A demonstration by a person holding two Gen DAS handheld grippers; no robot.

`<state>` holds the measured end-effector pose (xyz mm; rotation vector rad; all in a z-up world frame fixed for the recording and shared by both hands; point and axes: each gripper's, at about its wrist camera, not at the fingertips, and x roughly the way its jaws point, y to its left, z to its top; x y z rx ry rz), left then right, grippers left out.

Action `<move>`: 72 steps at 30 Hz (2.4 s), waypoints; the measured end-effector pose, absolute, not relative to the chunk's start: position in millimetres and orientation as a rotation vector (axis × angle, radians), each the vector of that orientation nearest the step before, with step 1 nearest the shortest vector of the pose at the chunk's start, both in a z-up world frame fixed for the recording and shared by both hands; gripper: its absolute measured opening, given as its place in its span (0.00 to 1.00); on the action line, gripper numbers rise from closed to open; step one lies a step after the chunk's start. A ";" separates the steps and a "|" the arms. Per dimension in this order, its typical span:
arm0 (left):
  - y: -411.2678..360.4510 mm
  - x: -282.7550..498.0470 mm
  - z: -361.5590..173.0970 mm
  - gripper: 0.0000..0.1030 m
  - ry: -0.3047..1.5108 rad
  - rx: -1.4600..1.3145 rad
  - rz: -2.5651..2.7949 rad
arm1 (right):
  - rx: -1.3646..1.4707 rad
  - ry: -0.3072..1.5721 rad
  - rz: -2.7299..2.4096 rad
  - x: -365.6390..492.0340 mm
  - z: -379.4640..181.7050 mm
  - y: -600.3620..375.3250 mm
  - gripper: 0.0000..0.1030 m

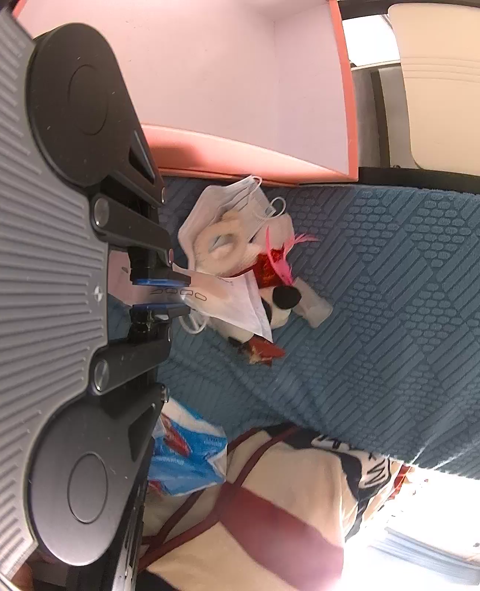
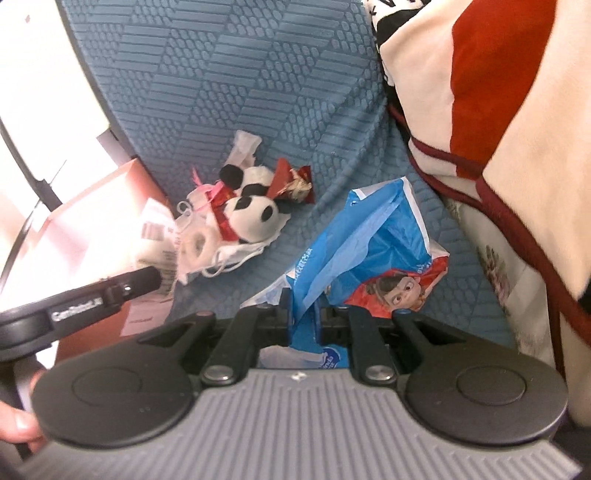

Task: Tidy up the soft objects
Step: 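Lift the clear bag and blue snack bag and carry them over the orange box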

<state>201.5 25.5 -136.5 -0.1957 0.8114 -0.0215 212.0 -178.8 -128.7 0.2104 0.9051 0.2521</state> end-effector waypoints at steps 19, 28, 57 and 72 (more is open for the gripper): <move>21.1 150.4 -135.9 0.10 0.862 -0.224 -0.047 | 0.135 0.904 0.263 155.7 -119.9 -177.3 0.14; 22.6 125.4 -121.4 0.10 0.845 -0.251 -0.067 | 0.137 0.888 0.269 140.0 -107.5 -180.2 0.14; 93.4 112.3 -14.7 0.10 0.728 -0.313 -0.037 | 0.131 0.723 0.355 137.6 -8.3 -131.9 0.14; 199.4 94.1 34.0 0.10 0.631 -0.322 0.102 | 0.117 0.630 0.555 146.6 35.7 -33.0 0.14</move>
